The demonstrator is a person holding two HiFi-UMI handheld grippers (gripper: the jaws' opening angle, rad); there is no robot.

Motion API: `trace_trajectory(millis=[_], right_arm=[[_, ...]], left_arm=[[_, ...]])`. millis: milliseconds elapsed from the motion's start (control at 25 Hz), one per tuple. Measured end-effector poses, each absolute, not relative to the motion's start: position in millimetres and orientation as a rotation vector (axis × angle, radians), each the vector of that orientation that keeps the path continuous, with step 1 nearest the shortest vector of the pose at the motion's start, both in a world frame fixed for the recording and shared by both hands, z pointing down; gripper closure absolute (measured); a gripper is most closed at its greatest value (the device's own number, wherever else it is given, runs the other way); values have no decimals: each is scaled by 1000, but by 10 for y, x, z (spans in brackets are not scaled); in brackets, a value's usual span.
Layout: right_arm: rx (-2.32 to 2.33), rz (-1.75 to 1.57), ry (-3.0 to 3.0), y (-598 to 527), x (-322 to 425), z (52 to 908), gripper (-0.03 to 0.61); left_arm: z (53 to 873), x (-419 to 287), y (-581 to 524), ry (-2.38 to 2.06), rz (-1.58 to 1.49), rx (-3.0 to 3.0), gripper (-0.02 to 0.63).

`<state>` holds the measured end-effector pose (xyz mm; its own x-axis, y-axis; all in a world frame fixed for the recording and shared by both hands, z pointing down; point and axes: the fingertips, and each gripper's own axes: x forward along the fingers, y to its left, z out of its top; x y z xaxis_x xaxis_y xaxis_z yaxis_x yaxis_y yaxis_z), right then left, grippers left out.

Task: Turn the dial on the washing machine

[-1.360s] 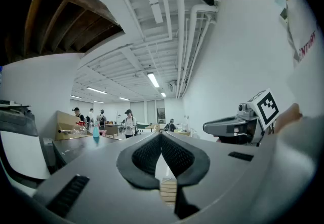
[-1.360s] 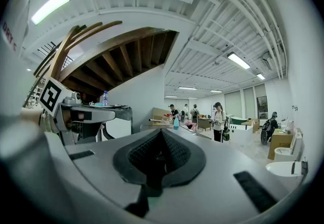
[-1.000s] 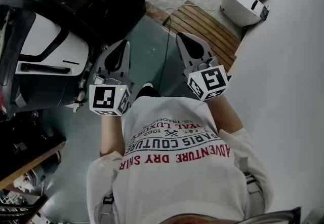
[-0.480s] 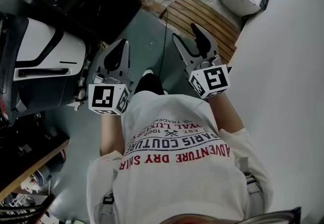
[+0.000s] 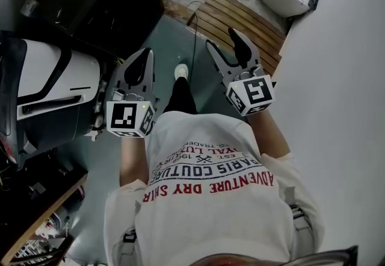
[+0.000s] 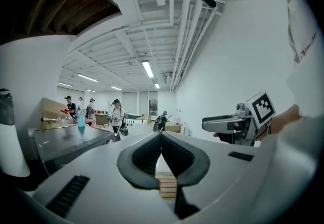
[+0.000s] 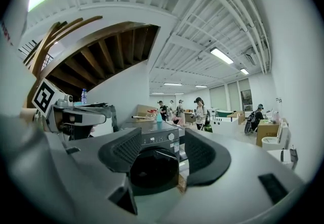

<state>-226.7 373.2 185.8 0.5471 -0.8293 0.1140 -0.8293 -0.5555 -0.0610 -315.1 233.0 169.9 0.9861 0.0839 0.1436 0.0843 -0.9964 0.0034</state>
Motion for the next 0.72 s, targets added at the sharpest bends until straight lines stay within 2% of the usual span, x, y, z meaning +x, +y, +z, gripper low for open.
trace_trajectory(millis=[720], right_arm=[[2629,362,-1466,1760,56,2138,310]], left_arm=[[1902,-874,239,-45,-239,-3182,598]])
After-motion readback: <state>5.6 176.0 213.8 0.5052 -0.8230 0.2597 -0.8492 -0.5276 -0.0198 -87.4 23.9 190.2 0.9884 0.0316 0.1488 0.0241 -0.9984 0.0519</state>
